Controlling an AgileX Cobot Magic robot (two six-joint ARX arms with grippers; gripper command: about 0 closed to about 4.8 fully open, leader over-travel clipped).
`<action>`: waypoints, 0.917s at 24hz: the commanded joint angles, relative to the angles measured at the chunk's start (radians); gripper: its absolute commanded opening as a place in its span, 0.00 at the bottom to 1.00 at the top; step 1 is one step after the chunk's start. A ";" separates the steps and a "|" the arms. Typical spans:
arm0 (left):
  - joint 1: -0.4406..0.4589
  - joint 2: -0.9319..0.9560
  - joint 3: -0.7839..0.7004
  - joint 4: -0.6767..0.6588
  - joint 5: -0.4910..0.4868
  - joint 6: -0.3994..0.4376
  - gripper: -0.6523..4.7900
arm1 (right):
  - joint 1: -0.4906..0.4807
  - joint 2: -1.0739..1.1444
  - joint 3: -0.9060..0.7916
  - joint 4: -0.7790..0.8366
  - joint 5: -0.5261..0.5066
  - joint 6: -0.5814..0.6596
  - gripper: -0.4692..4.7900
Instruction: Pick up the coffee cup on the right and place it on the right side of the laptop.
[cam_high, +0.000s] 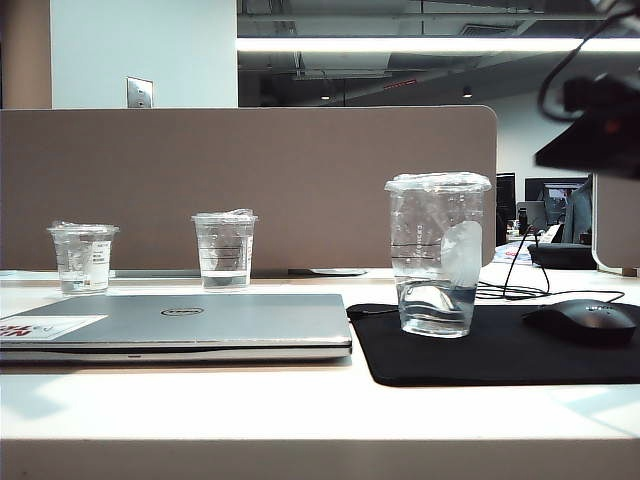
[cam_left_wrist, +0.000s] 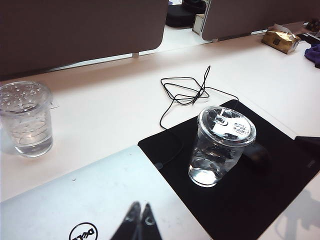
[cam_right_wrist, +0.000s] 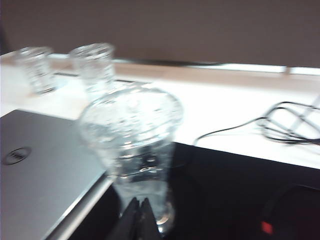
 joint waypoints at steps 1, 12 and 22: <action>0.001 -0.002 0.005 0.009 0.006 0.003 0.11 | 0.000 -0.123 0.005 -0.187 0.075 -0.031 0.07; 0.001 -0.002 0.005 0.009 0.006 0.003 0.11 | 0.000 -0.475 -0.071 -0.390 0.147 -0.080 0.07; 0.001 -0.002 0.005 0.009 0.006 0.003 0.11 | -0.021 -0.711 -0.106 -0.554 0.258 -0.080 0.07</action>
